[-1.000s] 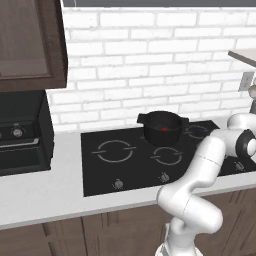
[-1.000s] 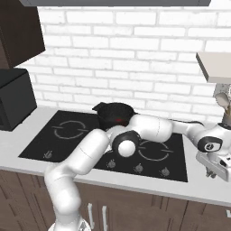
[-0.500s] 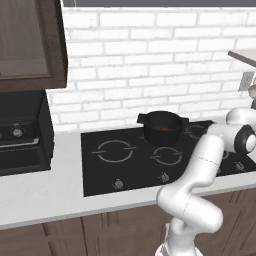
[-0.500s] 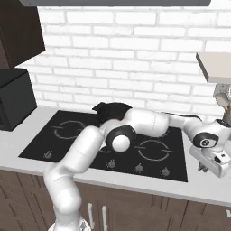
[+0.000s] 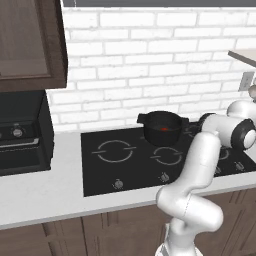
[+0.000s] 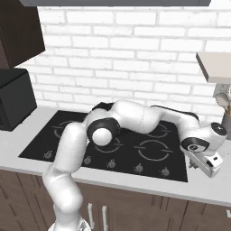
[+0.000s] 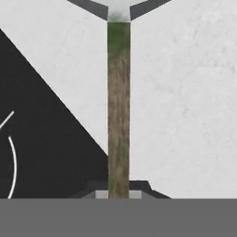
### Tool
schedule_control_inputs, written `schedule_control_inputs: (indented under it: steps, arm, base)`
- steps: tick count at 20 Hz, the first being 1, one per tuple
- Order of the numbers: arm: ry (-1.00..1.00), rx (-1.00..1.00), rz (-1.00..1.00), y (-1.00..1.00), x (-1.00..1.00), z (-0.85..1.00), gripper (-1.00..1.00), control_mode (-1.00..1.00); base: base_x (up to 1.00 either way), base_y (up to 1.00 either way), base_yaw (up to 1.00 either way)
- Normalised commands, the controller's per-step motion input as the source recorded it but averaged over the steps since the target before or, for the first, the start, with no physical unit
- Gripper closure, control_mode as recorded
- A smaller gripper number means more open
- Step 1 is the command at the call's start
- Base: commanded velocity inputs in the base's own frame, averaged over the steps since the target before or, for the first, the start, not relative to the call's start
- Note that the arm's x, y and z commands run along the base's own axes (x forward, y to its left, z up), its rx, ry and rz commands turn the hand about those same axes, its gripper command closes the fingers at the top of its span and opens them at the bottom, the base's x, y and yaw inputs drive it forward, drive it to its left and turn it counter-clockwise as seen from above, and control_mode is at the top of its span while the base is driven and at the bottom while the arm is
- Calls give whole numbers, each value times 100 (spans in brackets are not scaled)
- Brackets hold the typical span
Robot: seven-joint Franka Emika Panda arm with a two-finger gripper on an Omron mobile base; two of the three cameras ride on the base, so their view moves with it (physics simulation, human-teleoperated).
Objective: Put the lime and bell pepper in the pot. Retrieve the spatula and lightly stir the vegetables in the pot.
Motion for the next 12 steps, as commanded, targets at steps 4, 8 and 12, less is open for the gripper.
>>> schedule_control_inputs:
  steps: [4, 8, 12]
  arm:
    - [-9, -4, 1, 51, -3, 18, 100, -100]
    - [0, -5, 2, 60, 0, 31, 100, -100]
    - [9, -7, 5, 61, 0, 48, 100, -100]
  base:
    - [0, 0, 0]
    - [0, 0, 0]
    - [0, 0, 0]
